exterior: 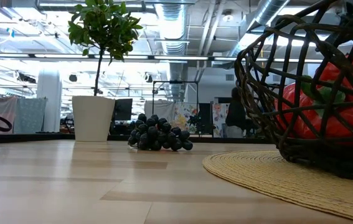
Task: Build produce basket
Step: Put the green lime into the black wire basket
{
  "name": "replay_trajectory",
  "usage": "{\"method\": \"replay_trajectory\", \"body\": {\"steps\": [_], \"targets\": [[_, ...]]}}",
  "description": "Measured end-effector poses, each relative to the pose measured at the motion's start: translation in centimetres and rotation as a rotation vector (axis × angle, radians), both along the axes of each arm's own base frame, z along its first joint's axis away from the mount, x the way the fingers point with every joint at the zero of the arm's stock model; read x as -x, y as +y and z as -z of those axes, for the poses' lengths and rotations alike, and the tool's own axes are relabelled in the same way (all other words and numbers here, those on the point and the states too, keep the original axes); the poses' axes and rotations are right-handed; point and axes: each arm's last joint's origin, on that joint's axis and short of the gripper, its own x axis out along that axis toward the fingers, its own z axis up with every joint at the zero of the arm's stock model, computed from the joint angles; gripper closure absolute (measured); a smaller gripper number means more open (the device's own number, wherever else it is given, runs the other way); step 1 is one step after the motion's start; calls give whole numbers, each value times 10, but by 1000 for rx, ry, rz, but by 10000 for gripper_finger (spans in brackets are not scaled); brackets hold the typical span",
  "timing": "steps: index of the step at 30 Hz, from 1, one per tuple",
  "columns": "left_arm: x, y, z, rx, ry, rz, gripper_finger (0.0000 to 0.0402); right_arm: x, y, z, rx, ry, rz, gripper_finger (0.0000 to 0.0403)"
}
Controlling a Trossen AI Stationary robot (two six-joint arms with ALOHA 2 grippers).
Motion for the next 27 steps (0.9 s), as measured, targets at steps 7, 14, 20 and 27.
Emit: {"method": "replay_trajectory", "body": {"steps": [7, 14, 20, 27], "targets": [[-29, 6, 32, -70, 110, -132, 145, 0, 0, 0, -1, 1, -1, 69], [-73, 13, 85, -53, 276, -103, 145, 0, 0, 1, -5, 5, -2, 69], [-97, 23, 107, -12, 289, -15, 145, 1, 0, 1, -11, 14, -7, 69], [-117, 25, 154, -46, 449, -7, 145, 0, 0, 1, -15, 11, -12, 69]]}}
